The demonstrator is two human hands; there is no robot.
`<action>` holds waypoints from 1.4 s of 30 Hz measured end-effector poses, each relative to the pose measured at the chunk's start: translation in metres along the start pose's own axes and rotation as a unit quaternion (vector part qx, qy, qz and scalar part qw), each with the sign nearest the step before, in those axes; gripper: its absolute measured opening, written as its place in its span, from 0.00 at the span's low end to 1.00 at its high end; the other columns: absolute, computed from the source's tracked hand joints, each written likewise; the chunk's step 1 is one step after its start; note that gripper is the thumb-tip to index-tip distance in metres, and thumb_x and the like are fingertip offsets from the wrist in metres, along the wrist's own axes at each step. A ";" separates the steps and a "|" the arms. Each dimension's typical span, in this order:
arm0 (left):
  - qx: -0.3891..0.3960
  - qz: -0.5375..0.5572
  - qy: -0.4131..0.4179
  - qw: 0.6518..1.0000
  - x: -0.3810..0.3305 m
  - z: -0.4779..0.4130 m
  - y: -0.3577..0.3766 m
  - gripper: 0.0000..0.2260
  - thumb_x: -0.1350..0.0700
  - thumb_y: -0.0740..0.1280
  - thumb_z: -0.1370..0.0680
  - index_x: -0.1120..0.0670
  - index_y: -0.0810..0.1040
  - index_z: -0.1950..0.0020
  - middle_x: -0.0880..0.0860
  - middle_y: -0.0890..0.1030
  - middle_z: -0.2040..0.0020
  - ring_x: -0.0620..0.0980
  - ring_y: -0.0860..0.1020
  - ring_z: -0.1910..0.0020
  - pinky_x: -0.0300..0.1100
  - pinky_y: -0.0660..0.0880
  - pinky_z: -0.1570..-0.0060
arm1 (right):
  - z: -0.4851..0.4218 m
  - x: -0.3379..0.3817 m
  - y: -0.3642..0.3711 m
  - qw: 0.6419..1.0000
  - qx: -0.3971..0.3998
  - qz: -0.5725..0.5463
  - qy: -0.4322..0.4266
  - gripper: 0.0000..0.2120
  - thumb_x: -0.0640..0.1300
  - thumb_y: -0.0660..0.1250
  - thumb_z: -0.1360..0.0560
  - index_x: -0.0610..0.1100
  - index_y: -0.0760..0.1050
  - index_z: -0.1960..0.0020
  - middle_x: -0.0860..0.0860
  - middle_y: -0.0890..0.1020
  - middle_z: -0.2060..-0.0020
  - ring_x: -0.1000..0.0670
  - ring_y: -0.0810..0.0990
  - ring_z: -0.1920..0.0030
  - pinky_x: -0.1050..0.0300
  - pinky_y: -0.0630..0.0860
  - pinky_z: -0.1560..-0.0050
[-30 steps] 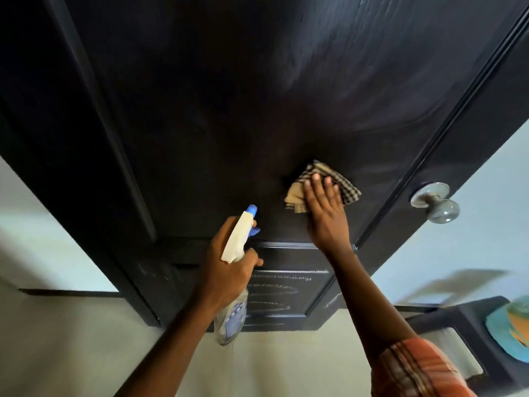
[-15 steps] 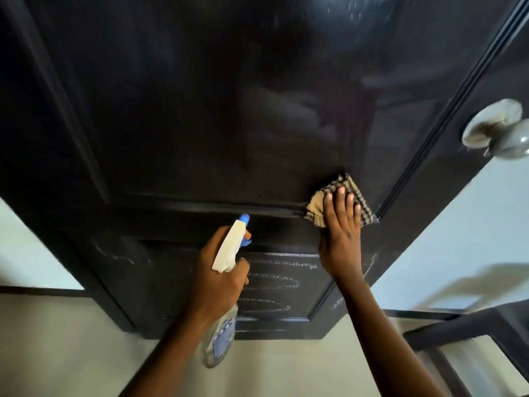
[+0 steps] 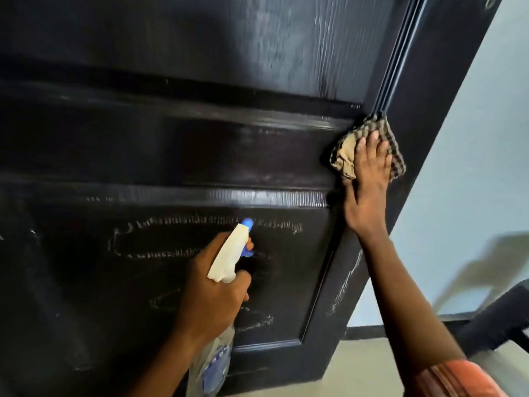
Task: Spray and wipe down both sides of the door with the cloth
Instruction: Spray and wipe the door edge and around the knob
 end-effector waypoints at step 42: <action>-0.006 0.049 -0.035 0.998 0.104 -0.003 0.209 0.16 0.69 0.67 0.31 0.50 0.79 0.51 0.45 0.81 0.56 0.51 0.78 0.72 0.37 0.75 0.72 | 0.057 -0.078 -0.010 0.968 0.074 0.117 -0.209 0.30 0.49 0.52 0.22 0.35 0.58 0.24 0.36 0.58 0.25 0.35 0.51 0.23 0.37 0.48 0.24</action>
Point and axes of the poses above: each hand's wrist, its own z-axis away from the middle knuckle, its own y-axis out of the palm, x = y × z, the point moved 10 cm from there along -z, towards the middle knuckle
